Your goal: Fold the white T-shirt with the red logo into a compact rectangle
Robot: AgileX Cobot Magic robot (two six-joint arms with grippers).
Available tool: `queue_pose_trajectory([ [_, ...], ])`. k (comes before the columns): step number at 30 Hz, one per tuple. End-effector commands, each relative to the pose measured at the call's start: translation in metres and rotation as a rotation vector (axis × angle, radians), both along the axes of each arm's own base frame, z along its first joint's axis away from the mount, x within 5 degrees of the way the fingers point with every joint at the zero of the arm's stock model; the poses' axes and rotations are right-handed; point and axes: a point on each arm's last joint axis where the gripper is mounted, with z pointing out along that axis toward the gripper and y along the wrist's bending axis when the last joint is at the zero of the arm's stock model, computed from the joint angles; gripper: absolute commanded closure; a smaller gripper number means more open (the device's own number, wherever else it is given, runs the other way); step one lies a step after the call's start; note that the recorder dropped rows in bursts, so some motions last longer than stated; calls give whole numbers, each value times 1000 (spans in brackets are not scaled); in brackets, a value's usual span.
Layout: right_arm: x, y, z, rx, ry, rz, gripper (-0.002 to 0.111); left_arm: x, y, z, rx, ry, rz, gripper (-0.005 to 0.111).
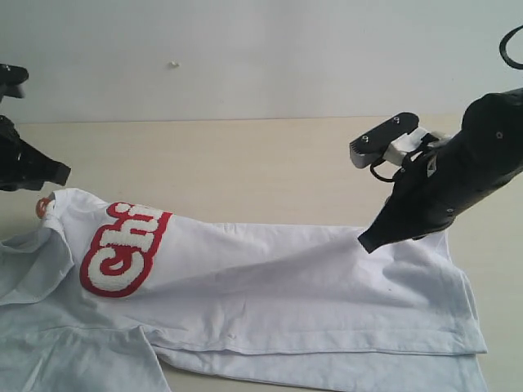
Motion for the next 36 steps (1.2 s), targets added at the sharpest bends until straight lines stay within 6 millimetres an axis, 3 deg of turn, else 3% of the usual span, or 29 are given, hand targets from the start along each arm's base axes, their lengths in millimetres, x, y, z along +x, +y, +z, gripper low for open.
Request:
queue_pose_trajectory([
  [1, 2, 3, -9, 11, 37, 17, 108, 7, -8, -19, -63, 56, 22, 106],
  [14, 6, -6, -47, -90, 125, -48, 108, 34, -12, -87, -48, 50, -11, 103],
  [25, 16, -22, -69, -270, 74, -131, 108, 48, -6, -131, 19, -13, -2, 65],
  [31, 22, -27, -83, -346, 53, -105, 108, 51, 3, -141, 55, -17, -20, 60],
  [36, 32, -38, -71, -435, -38, -267, 108, 55, 20, -123, 54, -73, 30, 60],
])
